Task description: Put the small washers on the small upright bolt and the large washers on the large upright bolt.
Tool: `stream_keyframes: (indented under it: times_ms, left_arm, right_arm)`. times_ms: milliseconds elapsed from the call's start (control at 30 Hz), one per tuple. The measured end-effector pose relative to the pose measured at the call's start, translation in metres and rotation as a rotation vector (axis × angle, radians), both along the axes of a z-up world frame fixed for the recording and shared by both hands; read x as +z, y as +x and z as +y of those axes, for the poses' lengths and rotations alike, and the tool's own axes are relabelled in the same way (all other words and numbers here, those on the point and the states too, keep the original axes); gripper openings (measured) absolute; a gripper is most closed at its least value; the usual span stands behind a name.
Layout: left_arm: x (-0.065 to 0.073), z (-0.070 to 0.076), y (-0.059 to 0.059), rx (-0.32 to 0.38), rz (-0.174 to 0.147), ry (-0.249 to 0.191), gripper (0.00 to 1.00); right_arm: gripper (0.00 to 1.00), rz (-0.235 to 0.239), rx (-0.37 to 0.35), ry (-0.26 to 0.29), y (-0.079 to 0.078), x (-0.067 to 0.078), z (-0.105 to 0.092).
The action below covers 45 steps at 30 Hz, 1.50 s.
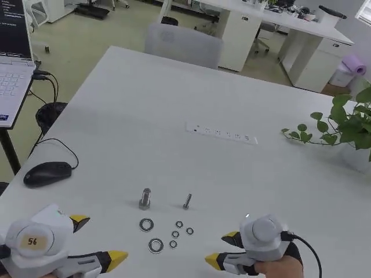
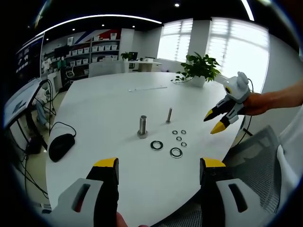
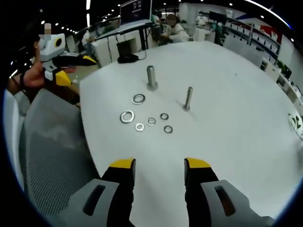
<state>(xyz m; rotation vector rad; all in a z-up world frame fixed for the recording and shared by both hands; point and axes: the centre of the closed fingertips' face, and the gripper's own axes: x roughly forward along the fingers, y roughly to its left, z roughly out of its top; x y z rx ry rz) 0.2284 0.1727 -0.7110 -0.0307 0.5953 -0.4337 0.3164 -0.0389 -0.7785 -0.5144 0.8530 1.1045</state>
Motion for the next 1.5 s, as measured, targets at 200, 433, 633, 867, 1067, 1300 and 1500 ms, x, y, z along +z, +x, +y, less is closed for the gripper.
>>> stream_keyframes:
  times_ms: [200, 433, 633, 867, 1067, 1300, 1500]
  left_arm:
    - [-0.002, 0.002, 0.002, -0.001, 0.001, 0.002, 0.68]
    - [-0.003, -0.006, 0.004, -0.024, 0.004, 0.014, 0.68]
    - [-0.003, -0.008, 0.004, -0.022, 0.002, 0.012, 0.68]
    - [-0.004, -0.005, 0.002, -0.014, 0.005, 0.013, 0.68]
    - [-0.003, -0.001, 0.000, -0.002, 0.004, 0.012, 0.68]
    - [-0.003, -0.001, 0.000, 0.006, 0.004, 0.008, 0.68]
    - [-0.004, -0.006, 0.001, 0.002, 0.003, 0.008, 0.68]
  right_arm:
    - [0.31, 0.015, 0.091, -0.049, 0.010, -0.011, 0.017]
    - [0.28, 0.034, 0.173, -0.093, 0.020, -0.023, 0.029]
    - [0.27, 0.045, 0.203, -0.116, 0.032, -0.032, 0.037]
    - [0.24, 0.057, 0.247, -0.147, 0.037, -0.041, 0.044]
    - [0.24, 0.040, 0.309, -0.193, 0.038, -0.045, 0.046]
    - [0.20, 0.009, 0.379, -0.197, 0.040, -0.045, 0.051]
    - [0.19, -0.010, 0.427, -0.201, 0.038, -0.045, 0.051]
